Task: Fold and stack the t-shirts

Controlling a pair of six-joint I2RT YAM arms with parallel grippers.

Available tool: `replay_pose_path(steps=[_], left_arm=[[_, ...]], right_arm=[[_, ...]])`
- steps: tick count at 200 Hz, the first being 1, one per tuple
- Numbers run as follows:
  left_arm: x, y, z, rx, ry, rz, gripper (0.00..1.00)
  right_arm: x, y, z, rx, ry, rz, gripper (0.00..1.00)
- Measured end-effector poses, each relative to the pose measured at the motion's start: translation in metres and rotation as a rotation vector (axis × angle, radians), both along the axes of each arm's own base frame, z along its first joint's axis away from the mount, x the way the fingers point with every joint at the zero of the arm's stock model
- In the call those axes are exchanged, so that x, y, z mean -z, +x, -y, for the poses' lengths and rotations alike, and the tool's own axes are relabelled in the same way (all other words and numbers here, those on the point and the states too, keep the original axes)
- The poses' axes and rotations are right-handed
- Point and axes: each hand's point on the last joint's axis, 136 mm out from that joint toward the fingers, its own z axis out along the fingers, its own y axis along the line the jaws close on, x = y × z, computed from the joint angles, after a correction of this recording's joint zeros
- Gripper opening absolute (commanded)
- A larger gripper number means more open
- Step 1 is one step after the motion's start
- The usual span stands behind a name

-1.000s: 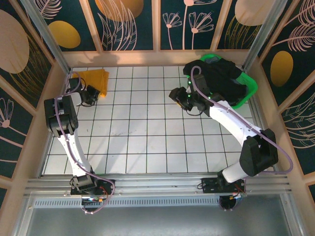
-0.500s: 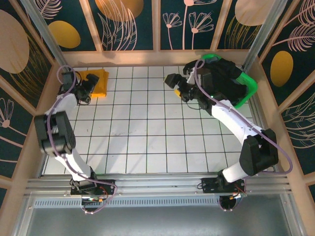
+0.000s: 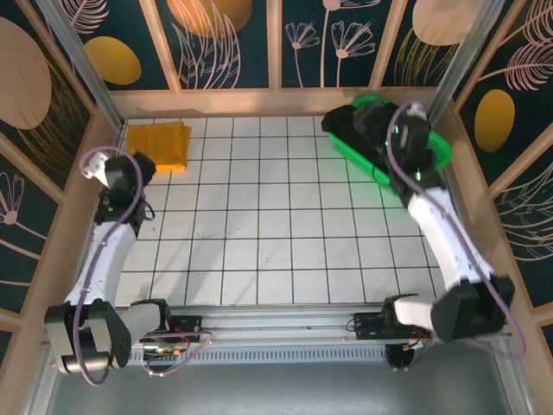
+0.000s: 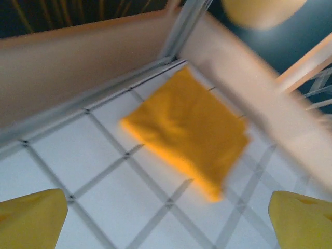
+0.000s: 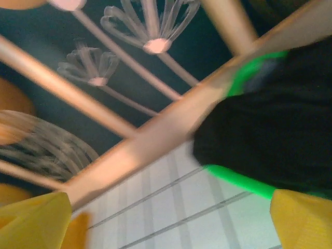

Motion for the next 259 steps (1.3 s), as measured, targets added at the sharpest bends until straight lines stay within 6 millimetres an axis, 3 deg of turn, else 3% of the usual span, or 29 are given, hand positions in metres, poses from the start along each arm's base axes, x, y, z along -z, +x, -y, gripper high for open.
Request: replay_pose_path(steps=[10,37,47,58,148,176,211,259], left_arm=[[0.026,-0.005,-0.002,0.03,0.08,-0.062,0.99],[0.093,-0.027,0.003,0.109,0.161,-0.133,0.99],[0.112,-0.036,0.006,0.125,0.165,-0.142,0.99],[0.127,-0.044,0.008,0.139,0.166,-0.14,0.99],[0.102,0.021,0.026,0.296,0.281,0.073,0.99],[0.087,0.013,0.036,0.337,0.332,0.173,0.99],[0.098,0.0,0.047,0.389,0.364,0.204,0.99],[0.082,0.012,0.051,0.395,0.387,0.247,0.99]], right_arm=[[0.029,-0.015,0.023,0.08,-0.087,0.023,0.99],[0.146,-0.044,0.078,0.234,-0.341,-0.177,0.99],[0.174,-0.051,0.088,0.246,-0.398,-0.252,0.99],[0.19,-0.056,0.095,0.256,-0.437,-0.289,0.99],[0.223,-0.018,0.085,0.16,-0.563,-0.179,0.99],[0.221,-0.016,0.087,0.145,-0.562,-0.142,0.99],[0.222,-0.035,0.083,0.123,-0.557,-0.074,0.99],[0.206,-0.034,0.085,0.129,-0.54,0.024,0.99]])
